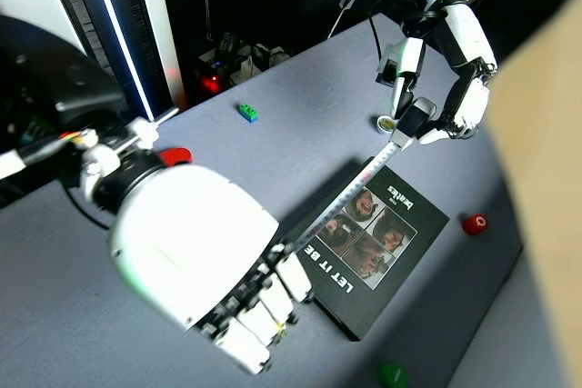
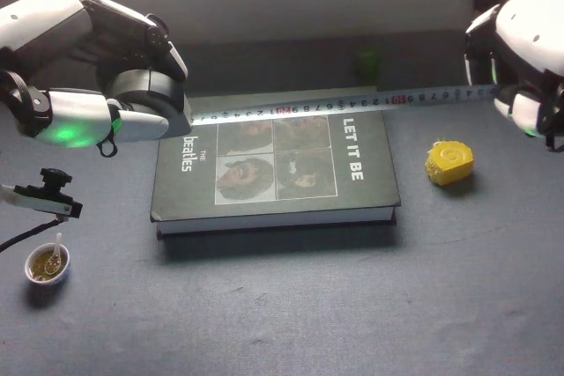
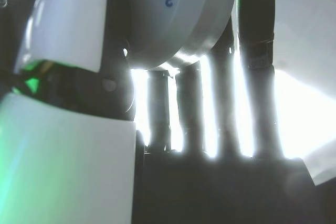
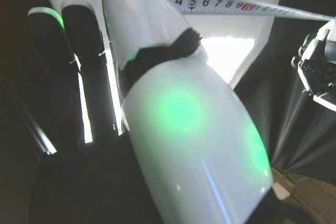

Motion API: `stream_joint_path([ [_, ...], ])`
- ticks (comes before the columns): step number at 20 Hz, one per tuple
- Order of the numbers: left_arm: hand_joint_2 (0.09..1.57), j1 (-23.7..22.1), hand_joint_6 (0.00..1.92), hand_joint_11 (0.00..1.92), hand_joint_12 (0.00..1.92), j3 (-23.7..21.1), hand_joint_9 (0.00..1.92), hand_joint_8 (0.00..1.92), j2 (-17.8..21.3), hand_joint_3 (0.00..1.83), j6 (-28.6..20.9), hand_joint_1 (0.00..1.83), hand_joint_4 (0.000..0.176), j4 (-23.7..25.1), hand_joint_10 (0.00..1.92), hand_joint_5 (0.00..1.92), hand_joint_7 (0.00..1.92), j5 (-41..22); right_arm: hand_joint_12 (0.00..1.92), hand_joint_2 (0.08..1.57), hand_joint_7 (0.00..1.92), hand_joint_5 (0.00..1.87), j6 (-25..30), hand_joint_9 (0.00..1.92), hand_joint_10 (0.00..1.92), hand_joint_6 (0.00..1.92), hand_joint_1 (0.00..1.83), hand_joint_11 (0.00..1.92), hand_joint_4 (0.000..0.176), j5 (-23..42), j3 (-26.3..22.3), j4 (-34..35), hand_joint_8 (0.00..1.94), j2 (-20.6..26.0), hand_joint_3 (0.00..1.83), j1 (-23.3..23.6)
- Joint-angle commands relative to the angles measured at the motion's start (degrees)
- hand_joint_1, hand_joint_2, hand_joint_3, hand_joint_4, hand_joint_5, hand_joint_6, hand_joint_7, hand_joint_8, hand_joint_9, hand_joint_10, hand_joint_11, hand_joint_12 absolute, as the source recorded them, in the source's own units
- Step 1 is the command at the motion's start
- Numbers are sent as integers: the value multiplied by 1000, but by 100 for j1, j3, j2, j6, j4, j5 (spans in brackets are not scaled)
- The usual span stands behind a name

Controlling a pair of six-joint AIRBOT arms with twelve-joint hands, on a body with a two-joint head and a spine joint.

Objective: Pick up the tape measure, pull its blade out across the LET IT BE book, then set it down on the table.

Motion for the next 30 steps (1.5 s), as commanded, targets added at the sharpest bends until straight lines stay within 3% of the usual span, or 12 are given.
stream_joint_path([
  [1, 1095, -28, 727, 823, 1056, 57, 904, 944, 61, 0, -3, 1381, 0, -69, 1235, 1015, 1042, -709, 1542, 1193, 851, 741, -82, 788, 1481, 1240, 1347, 596, 0, 580, 13, -349, 1153, 109, 0, -9],
  [17, 1093, -16, 711, 818, 1074, 55, 902, 928, 60, 0, -2, 1381, 0, -54, 1234, 1027, 1050, -708, 1541, 1196, 851, 729, -24, 785, 1487, 1247, 1347, 587, 0, 625, 14, -357, 1160, 408, 0, -43],
  [30, 1095, -6, 721, 816, 1066, 39, 908, 944, 61, 0, -2, 1380, 0, -3, 1236, 1024, 1032, -707, 1524, 1192, 863, 732, -20, 788, 1465, 1250, 1348, 613, 0, 563, 13, -384, 1148, 384, 0, -37],
])
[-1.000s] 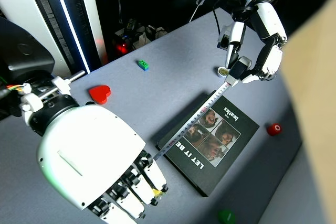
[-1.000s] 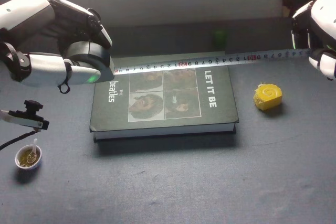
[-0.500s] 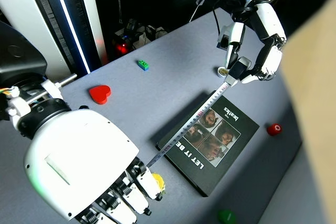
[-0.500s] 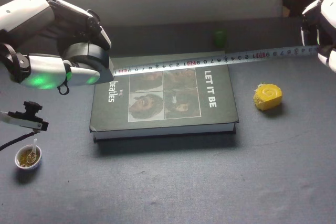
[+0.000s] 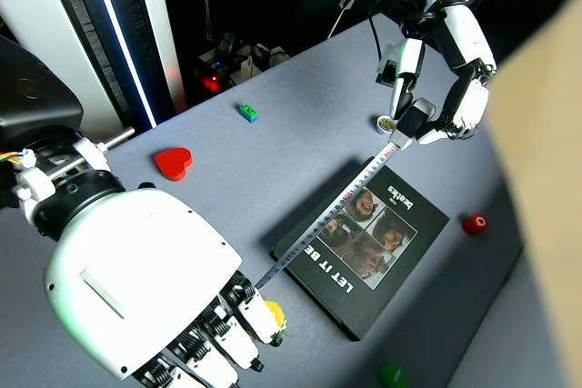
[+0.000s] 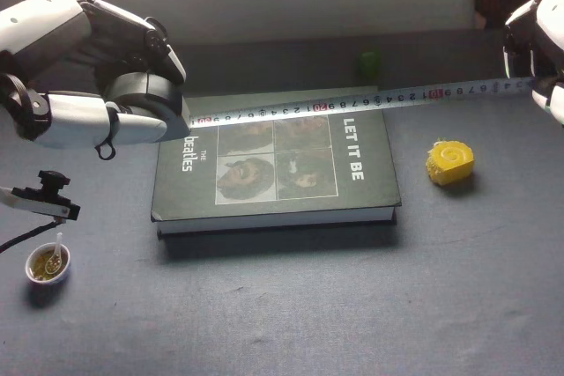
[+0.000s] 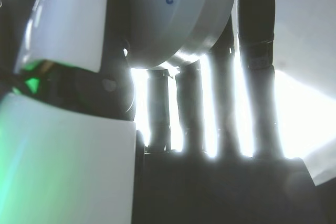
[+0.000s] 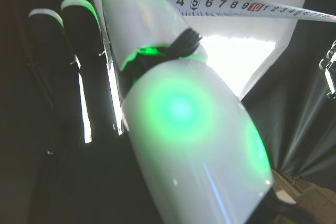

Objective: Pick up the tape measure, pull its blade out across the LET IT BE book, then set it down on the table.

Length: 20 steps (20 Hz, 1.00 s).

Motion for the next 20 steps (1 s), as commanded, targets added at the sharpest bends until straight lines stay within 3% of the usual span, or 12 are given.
stream_joint_path([
  [1, 1095, -38, 725, 817, 1065, 40, 909, 942, 59, 0, -7, 1380, 0, -24, 1235, 1024, 1032, -700, 1522, 1192, 862, 732, -66, 789, 1466, 1249, 1348, 610, 0, 536, 45, -368, 1148, 82, 0, 40],
  [9, 1096, -11, 724, 819, 1061, 35, 909, 952, 59, 0, -7, 1380, 0, -4, 1238, 1026, 1023, -651, 1551, 1220, 804, 693, -81, 724, 1523, 1361, 1335, 554, 0, 495, 45, -399, 1200, 70, 2, 1],
  [10, 1096, -11, 724, 814, 1059, 35, 911, 952, 59, 0, -7, 1380, 0, 0, 1237, 1025, 1022, -650, 1552, 1244, 764, 708, -83, 615, 1206, 1396, 1176, 503, 0, 467, 44, -401, 1305, 60, 0, -1],
  [11, 1096, -11, 725, 808, 1057, 34, 912, 952, 59, 0, -7, 1380, 0, 2, 1236, 1024, 1022, -650, 1533, 1252, 658, 714, -85, 563, 1004, 1377, 1083, 447, 0, 422, 42, -401, 860, 44, 0, -7],
  [12, 1096, -12, 725, 805, 1057, 34, 912, 952, 59, 0, -7, 1380, 0, 3, 1236, 1024, 1022, -650, 1487, 1197, 652, 585, -84, 519, 807, 830, 1010, 381, 0, 398, 40, -400, 533, 31, 0, -16],
  [13, 1095, -12, 730, 804, 1058, 33, 911, 948, 59, 0, -7, 1380, 0, 11, 1234, 1026, 1023, -650, 1444, 1172, 664, 585, -83, 499, 638, 494, 961, 314, 0, 367, 38, -400, 309, 0, 0, -49],
  [14, 1095, -8, 731, 804, 1059, 32, 911, 946, 59, 0, -7, 1380, 0, 17, 1234, 1027, 1023, -650, 1387, 1154, 643, 566, -82, 472, 452, 276, 911, 225, 0, 379, 37, -400, 144, -29, 0, -98],
  [15, 1095, -5, 734, 803, 1060, 33, 912, 946, 59, 0, -7, 1380, 0, 23, 1232, 1029, 1023, -650, 1338, 1143, 566, 500, -83, 430, 271, 124, 856, 123, 0, 393, 36, -400, 41, -52, 0, -114],
  [17, 1095, -1, 733, 811, 1068, 31, 914, 947, 59, 0, -7, 1380, 0, 29, 1232, 1031, 1018, -632, 1197, 1123, 361, 355, -84, 313, 67, 10, 761, 5, 0, 370, 36, -400, 1, -90, 0, -120],
  [20, 1095, 12, 728, 811, 1073, 32, 915, 951, 55, 0, -7, 1380, 0, 103, 1234, 1030, 1015, -574, 456, 1141, 95, 129, -84, 35, 5, 2, 398, 0, 0, 357, -31, -407, 2, -137, 4, -118],
])
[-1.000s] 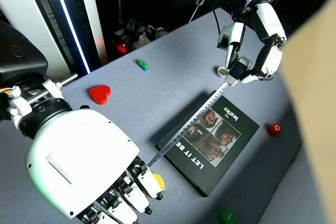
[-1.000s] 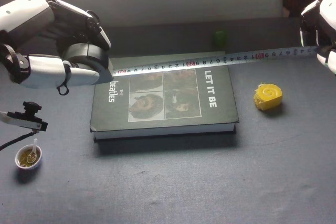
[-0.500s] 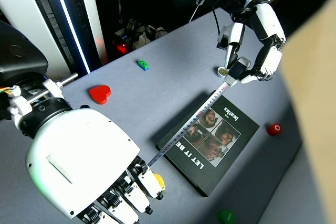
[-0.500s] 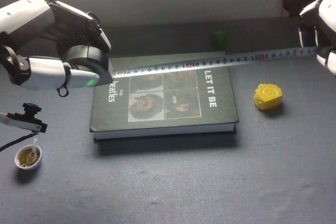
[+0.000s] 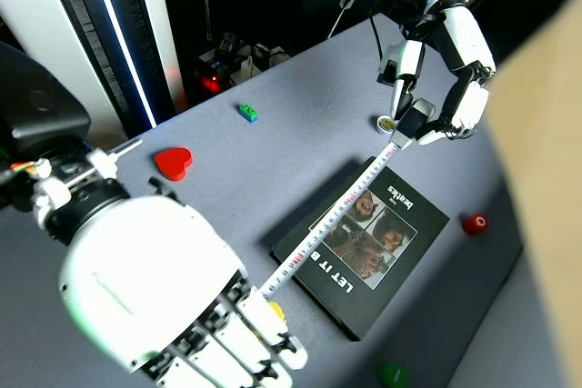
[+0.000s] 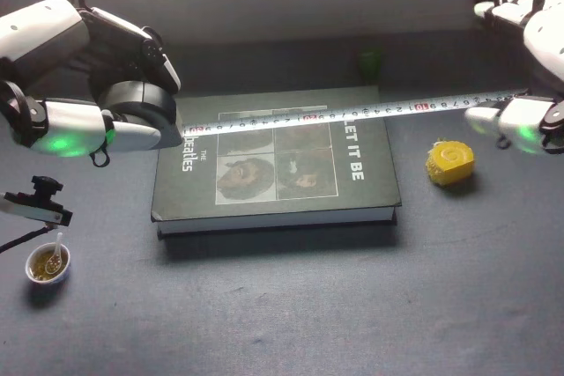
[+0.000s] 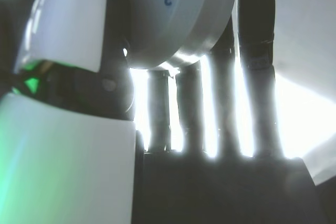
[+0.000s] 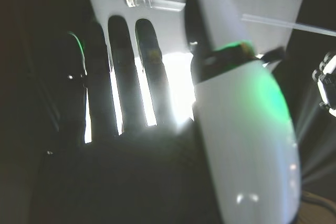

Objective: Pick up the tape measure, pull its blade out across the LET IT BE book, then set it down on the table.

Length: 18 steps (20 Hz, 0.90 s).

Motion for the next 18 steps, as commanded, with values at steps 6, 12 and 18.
stream_joint_path([
  [6, 1096, -22, 716, 812, 1077, 28, 913, 962, 21, 0, -52, 1379, 0, 45, 1239, 1034, 1010, -665, 4, 1049, 0, 0, 171, 0, 0, 0, 0, 0, 0, 424, -665, -673, 0, 140, 0, 365],
  [12, 1095, -5, 720, 822, 1082, 179, 916, 954, -28, 0, -54, 1380, 0, 53, 1236, 1031, 1015, -538, 0, 1025, 0, 0, 447, 0, 0, 0, 0, 0, 0, 1001, -1417, -1062, 0, 1, 0, 283],
  [18, 1095, -19, 727, 818, 1080, 549, 912, 943, -312, 0, -557, 1380, 0, 67, 1238, 1019, 1032, -283, 1, 1051, 0, 0, 707, 0, 0, 0, 0, 3, 0, 1658, -1799, -1073, 0, -230, 0, 169],
])
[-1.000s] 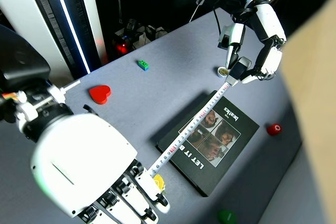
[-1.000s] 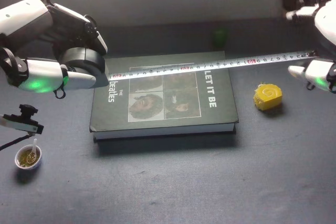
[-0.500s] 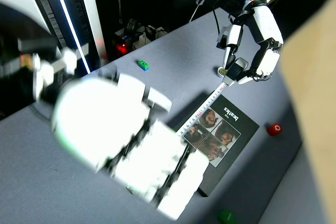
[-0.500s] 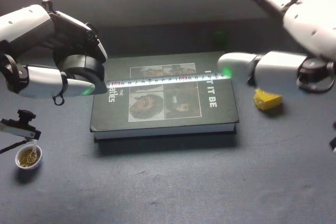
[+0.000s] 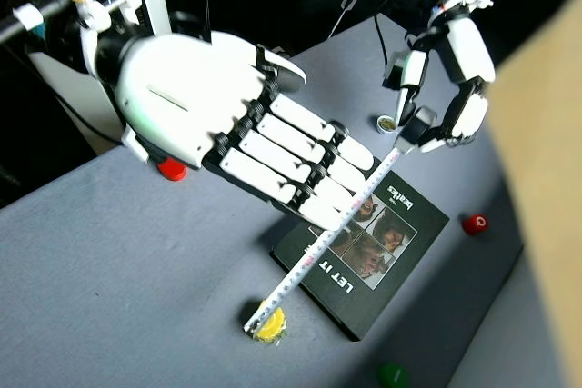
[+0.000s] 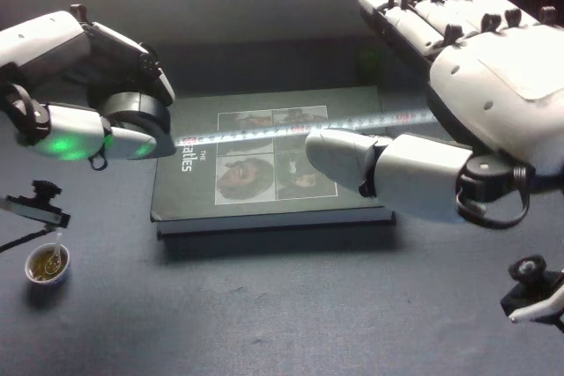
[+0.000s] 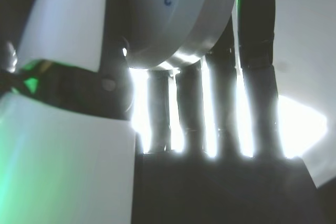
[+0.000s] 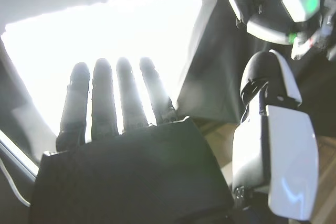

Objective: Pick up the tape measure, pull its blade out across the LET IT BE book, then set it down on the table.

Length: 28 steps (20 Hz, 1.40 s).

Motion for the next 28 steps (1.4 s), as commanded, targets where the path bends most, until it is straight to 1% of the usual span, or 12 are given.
stream_joint_path([
  [1, 1095, -66, 726, 813, 1081, 67, 912, 942, -30, 0, -121, 1380, 0, -47, 1237, 1019, 1032, -678, 3, 1057, 0, 0, 60, 0, 0, 0, 0, 6, 0, 533, -43, -497, 0, -39, 0, -11],
  [2, 1095, -15, 727, 794, 1107, 240, 906, 941, -142, 0, -207, 1380, 0, -56, 1240, 1020, 1035, -678, 10, 1068, 0, 0, 120, 0, 0, 0, 0, 21, 0, 708, -44, -746, 0, -145, 0, -172],
  [4, 1095, 19, 727, 795, 1111, 327, 906, 941, -186, 0, -248, 1380, 0, -24, 1240, 1020, 1035, -679, 12, 1076, 0, 0, 124, 0, 0, 0, 0, 23, 0, 690, -45, -761, 0, -161, 1, -210],
  [7, 1096, 162, 727, 805, 1117, 550, 904, 945, -286, 0, -395, 1380, 0, 232, 1242, 1022, 1032, -680, 15, 1089, 0, 0, 175, 0, 0, 0, 0, 24, 0, 647, -49, -761, 0, -178, 6, -254],
  [10, 1096, 248, 730, 806, 1114, 724, 906, 948, -372, 0, -507, 1380, 0, 311, 1241, 1020, 1030, -767, 16, 1092, 0, 0, 223, 0, 0, 0, 0, 25, 0, 697, -51, -762, 0, -188, 7, -255],
  [11, 1098, 292, 737, 815, 1084, 797, 905, 956, -403, 0, -576, 1379, 0, 327, 1244, 1017, 1023, -793, 20, 1096, 0, 0, 228, 0, 0, 0, 0, 31, 0, 699, -52, -766, 0, -194, 8, -257],
  [15, 1098, 368, 742, 822, 1081, 982, 921, 964, -460, 0, -613, 1379, 0, 166, 1235, 1013, 1007, -894, 24, 1099, 0, 0, 240, 0, 0, 0, 0, 34, 0, 691, -52, -817, 0, -196, 9, -270],
  [18, 1099, 429, 744, 826, 1084, 1104, 920, 966, -497, 0, -723, 1379, 0, 189, 1237, 1012, 1005, -960, 26, 1100, 0, 0, 240, 0, 0, 0, 0, 33, 0, 691, -51, -818, 0, -195, 9, -279],
  [22, 1099, 550, 742, 810, 1116, 1249, 917, 971, -532, 0, -1026, 1378, 0, 501, 1240, 1019, 1000, -1031, 30, 1105, 0, 0, 240, 0, 0, 0, 0, 35, 0, 681, -51, -826, 0, -195, 10, -283],
  [28, 1100, 696, 737, 806, 1121, 1391, 908, 970, -582, 0, -1293, 1378, 0, 850, 1248, 1017, 1006, -1031, 37, 1108, 0, 0, 240, 0, 0, 0, 1, 35, 0, 684, -51, -832, 0, -192, 10, -291],
])
